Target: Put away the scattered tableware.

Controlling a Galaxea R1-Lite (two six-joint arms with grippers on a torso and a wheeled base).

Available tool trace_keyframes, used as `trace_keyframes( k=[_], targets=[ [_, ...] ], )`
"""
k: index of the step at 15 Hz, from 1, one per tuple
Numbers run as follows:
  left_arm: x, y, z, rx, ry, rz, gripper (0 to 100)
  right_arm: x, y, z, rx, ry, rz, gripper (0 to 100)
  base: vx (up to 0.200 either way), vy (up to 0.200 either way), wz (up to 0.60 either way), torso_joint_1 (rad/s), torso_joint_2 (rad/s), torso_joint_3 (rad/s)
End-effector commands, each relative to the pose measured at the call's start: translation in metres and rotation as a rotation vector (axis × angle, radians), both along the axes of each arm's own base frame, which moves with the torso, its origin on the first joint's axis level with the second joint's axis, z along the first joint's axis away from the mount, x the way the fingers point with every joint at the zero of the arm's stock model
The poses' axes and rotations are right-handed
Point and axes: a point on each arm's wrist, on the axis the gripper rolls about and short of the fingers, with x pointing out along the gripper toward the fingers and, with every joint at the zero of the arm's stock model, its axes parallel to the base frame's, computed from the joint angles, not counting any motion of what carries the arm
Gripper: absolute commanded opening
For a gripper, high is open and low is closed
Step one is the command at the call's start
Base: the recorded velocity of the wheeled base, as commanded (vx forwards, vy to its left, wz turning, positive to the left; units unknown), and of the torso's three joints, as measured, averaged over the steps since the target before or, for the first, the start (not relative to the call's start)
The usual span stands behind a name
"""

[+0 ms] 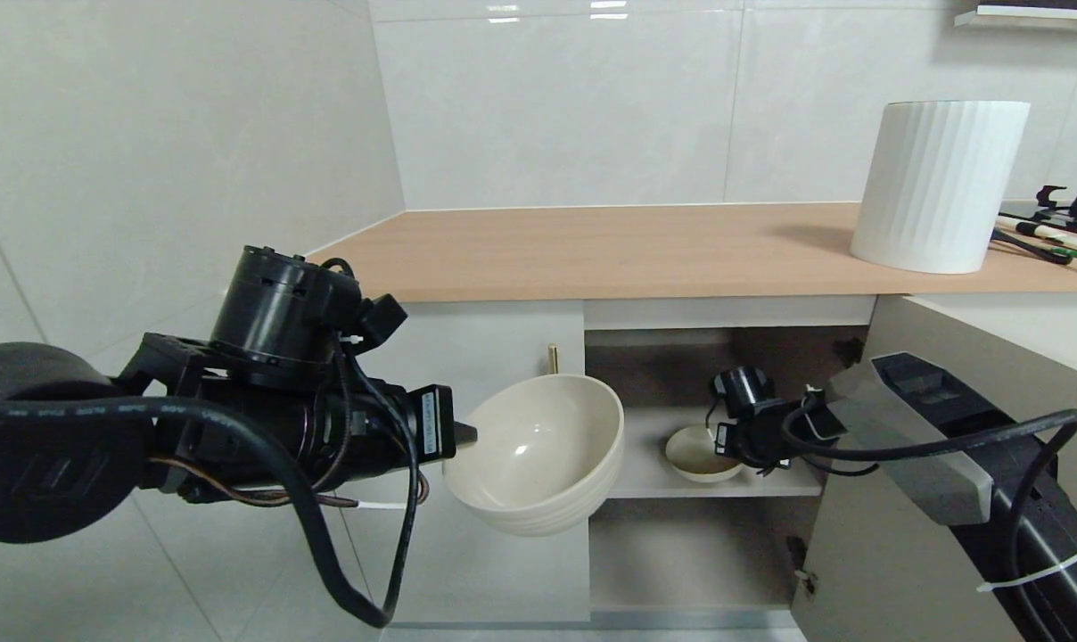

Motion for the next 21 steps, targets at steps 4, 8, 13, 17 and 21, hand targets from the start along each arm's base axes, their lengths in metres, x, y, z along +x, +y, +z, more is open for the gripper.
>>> trace_keyframes(
  k=[4, 8, 13, 17, 21],
  targets=[
    [0.000, 0.000, 0.000, 0.000, 0.002, 0.000, 0, 0.006, -0.002, -0.004, -0.003, -0.015, -0.014, 0, 0.000, 0.000, 0.00, 0.000, 0.00, 0.000],
    [0.000, 0.000, 0.000, 0.000, 0.002, 0.000, 0, 0.010, -0.003, -0.003, -0.003, -0.035, -0.029, 100, 0.000, 0.000, 0.00, 0.000, 0.00, 0.000],
    [0.002, -0.001, -0.002, 0.003, 0.004, -0.001, 0, 0.007, -0.002, 0.013, 0.023, -0.059, -0.054, 100, 0.000, 0.000, 0.00, 0.000, 0.00, 0.000],
    [0.015, -0.010, -0.022, 0.066, 0.044, 0.011, 0, -0.033, 0.000, 0.082, 0.086, -0.059, -0.008, 100, 0.000, 0.000, 0.00, 0.000, 0.00, 0.000],
    [0.024, -0.040, -0.066, 0.257, 0.091, 0.050, 0, -0.104, 0.028, 0.156, 0.202, -0.066, 0.202, 100, 0.000, 0.000, 0.00, 0.000, 0.00, 0.000]
  ],
)
